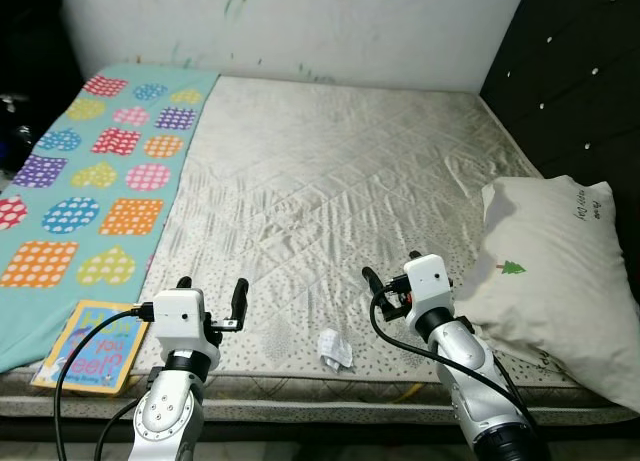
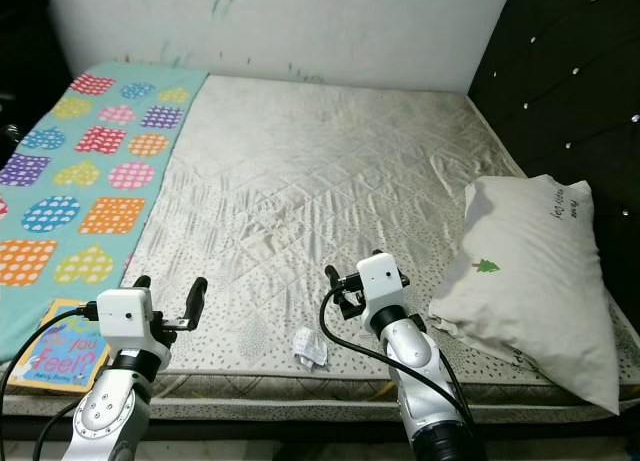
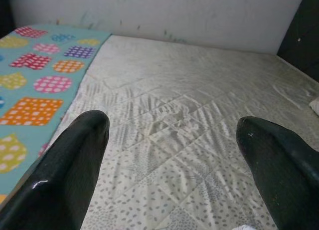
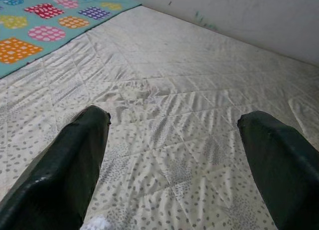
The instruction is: Clean up the room
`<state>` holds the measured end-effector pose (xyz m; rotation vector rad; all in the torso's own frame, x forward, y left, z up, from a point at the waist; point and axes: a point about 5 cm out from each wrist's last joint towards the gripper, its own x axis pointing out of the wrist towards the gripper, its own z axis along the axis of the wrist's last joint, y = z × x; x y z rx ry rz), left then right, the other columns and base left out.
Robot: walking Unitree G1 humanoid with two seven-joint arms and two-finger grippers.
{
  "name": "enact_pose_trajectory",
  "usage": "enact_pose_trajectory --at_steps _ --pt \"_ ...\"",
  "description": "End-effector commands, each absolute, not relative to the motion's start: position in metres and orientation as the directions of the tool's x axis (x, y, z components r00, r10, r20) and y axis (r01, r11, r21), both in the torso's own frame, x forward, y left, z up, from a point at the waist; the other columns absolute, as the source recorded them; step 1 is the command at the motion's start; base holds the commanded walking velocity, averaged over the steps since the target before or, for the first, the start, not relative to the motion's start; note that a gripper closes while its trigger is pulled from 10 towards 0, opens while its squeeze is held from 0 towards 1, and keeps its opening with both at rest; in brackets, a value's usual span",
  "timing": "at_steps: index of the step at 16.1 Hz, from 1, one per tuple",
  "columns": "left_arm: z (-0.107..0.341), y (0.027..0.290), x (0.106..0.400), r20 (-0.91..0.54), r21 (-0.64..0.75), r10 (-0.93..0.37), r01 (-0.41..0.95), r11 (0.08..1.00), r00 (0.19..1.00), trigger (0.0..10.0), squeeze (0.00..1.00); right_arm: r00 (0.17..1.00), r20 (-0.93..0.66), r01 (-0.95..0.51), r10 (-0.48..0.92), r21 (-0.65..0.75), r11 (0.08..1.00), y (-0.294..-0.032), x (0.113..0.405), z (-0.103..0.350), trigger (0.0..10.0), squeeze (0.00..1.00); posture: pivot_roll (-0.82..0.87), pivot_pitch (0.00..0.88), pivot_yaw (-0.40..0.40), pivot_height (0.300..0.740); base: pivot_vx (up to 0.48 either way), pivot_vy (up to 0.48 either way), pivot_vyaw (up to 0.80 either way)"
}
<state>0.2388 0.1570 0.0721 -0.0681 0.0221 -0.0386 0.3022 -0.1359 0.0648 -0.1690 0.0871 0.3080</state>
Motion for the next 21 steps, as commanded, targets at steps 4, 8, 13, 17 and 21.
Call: enact_pose_trajectory --at_steps 4,8,13,17,21 --pt "0.073 0.166 0.236 -0.030 -0.017 0.045 -0.045 0.999 0.999 10.0 0.00 0.957 -0.118 -0.285 0.266 -0.190 0.940 -0.143 0.305 0.068 10.0 0.00 0.03 0.000 -0.082 0.740 0.000 0.000 0.00" --pt "0.076 0.188 0.215 -0.040 0.026 0.131 -0.130 0.991 0.991 10.0 0.00 0.965 -0.105 -0.253 0.238 -0.157 0.955 -0.159 0.301 0.077 10.0 0.00 0.03 0.000 -0.087 0.740 0.000 0.000 0.00" --pt "0.093 0.199 0.210 -0.031 0.042 0.154 -0.153 0.987 0.988 10.0 0.00 0.972 -0.081 -0.227 0.219 -0.111 0.968 -0.163 0.300 0.092 10.0 0.00 0.05 0.066 -0.098 0.740 0.000 0.000 0.00" --pt "0.098 0.207 0.208 -0.031 0.051 0.173 -0.171 0.984 0.984 10.0 0.00 0.958 -0.122 -0.272 0.259 -0.115 0.955 -0.167 0.291 0.087 10.0 0.00 0.04 0.079 -0.114 0.736 0.000 0.000 0.00" --pt "0.100 0.203 0.210 -0.037 0.047 0.167 -0.165 0.985 0.985 10.0 0.00 0.942 -0.120 -0.326 0.312 -0.121 0.938 -0.161 0.290 0.091 10.0 0.00 0.04 0.077 -0.124 0.685 0.000 0.000 0.00"
